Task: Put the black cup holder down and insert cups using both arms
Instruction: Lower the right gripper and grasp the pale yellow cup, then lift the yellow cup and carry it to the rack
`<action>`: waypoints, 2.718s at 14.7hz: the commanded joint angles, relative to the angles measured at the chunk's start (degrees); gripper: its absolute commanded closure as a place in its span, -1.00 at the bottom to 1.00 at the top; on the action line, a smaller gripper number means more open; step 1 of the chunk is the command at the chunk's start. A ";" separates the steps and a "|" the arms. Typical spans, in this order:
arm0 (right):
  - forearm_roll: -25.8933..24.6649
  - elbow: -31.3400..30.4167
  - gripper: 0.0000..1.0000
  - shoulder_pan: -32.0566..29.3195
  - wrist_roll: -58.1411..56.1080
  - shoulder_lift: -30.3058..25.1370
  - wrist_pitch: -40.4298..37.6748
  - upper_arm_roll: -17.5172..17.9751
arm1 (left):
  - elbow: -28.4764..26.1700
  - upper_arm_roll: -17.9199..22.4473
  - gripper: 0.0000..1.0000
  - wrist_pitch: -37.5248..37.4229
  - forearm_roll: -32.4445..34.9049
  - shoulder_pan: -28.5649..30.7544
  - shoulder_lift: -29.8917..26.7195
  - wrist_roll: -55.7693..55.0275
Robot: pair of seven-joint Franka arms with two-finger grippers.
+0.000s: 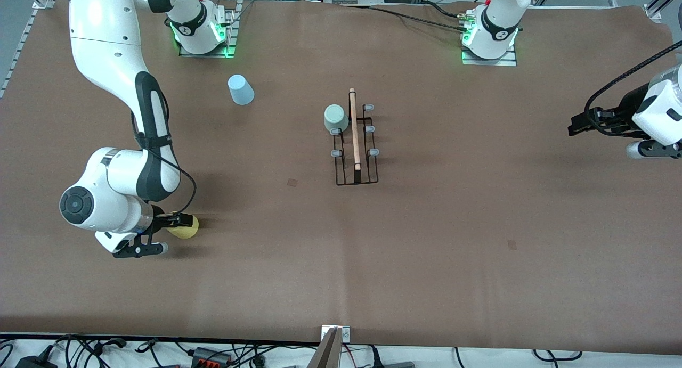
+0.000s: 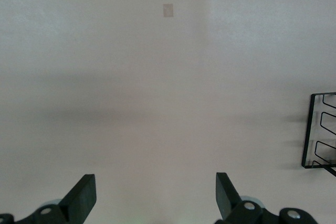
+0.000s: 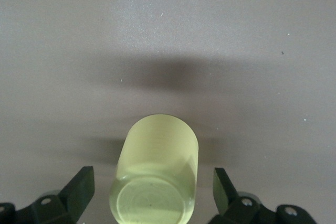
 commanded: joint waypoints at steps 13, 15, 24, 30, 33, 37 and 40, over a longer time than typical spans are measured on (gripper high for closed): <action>0.29 1.87 0.41 1.60 -4.39 -2.17 -7.17 -0.14 | 0.53 -0.63 -1.00 -0.28 1.12 -0.07 -0.28 -0.26; 0.47 4.66 0.41 1.95 -3.78 -4.28 -12.70 0.04 | 0.36 -0.72 -1.00 -0.37 1.12 -0.07 -0.37 -0.09; 0.65 18.04 0.41 14.50 23.25 -6.05 -26.27 0.04 | 0.62 -0.72 -1.00 -0.81 1.12 -0.25 -0.46 -0.44; 0.82 20.41 0.41 24.35 37.78 -5.96 -25.38 0.48 | 0.62 -0.72 -1.00 -0.81 1.03 -0.33 -0.37 -0.44; 0.74 20.33 0.41 29.46 47.88 -5.53 -20.58 0.48 | 0.62 -0.72 -1.00 -0.81 1.12 -0.33 -0.37 -0.44; 0.82 20.24 0.41 31.31 49.14 -3.77 -17.05 0.91 | 0.62 -0.63 -1.00 -0.81 1.03 -0.33 -0.37 -0.44; 1.35 19.98 0.41 31.49 48.61 -2.36 -16.77 1.44 | 0.62 -0.63 -1.00 -0.64 1.03 -0.33 -0.37 -0.35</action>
